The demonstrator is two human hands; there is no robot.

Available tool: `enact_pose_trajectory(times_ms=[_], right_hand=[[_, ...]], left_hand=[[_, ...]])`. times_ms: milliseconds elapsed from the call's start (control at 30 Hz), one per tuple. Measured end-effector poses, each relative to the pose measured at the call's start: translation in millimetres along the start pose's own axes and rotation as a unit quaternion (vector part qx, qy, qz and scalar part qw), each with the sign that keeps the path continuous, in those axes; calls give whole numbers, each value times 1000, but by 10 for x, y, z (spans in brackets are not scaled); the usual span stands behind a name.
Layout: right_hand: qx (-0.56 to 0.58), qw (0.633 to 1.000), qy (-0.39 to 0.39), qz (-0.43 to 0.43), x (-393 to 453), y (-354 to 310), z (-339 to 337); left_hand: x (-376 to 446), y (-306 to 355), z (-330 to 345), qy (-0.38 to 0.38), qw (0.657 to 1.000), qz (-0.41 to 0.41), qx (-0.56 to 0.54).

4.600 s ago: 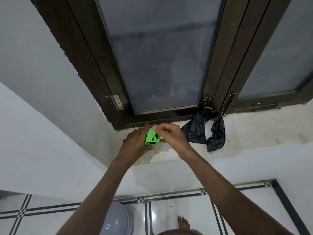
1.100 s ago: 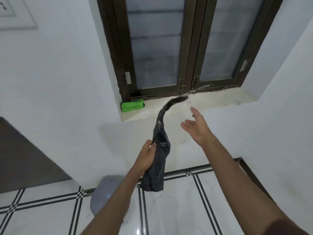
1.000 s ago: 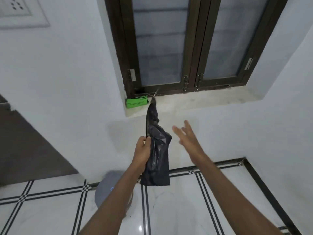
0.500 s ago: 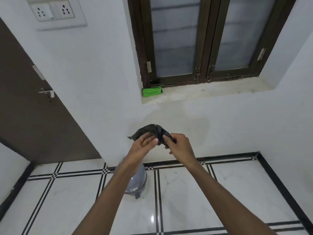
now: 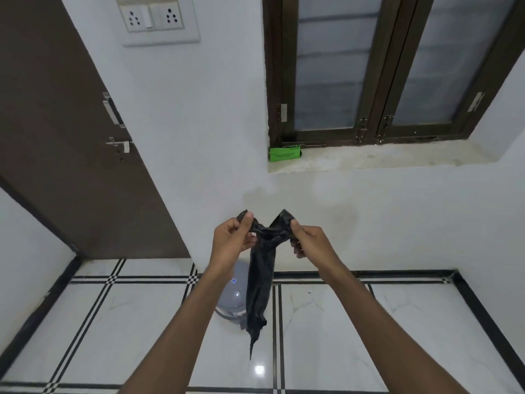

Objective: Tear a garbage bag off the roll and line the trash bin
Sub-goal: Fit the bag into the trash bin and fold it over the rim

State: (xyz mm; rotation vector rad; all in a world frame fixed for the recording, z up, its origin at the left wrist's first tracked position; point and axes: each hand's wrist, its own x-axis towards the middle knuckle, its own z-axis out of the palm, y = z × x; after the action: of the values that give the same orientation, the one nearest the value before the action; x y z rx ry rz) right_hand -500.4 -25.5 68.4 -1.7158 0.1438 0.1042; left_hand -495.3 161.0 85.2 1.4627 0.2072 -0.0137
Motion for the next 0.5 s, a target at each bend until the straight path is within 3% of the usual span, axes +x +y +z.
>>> enact_pose_trajectory(times_ms=[133,233,367,433,500], right_hand=[[181,975,103,74,94,77,-28],[304,943,81,109,160,129,48],[452,873,65,169,295,138,142],[407,898,73,151,366,153,148],[324,936,56,127,389,155,158]], left_hand=[[-31,-71,-154,-14,1000,-3,20],[-76,-127,-114,30,999,-14,-42],[-80,-276,-80,27,991,-118,-58],[-88,-411,-102,45,990,-120,61],[-95,-482,-85,90,977,-18,194]])
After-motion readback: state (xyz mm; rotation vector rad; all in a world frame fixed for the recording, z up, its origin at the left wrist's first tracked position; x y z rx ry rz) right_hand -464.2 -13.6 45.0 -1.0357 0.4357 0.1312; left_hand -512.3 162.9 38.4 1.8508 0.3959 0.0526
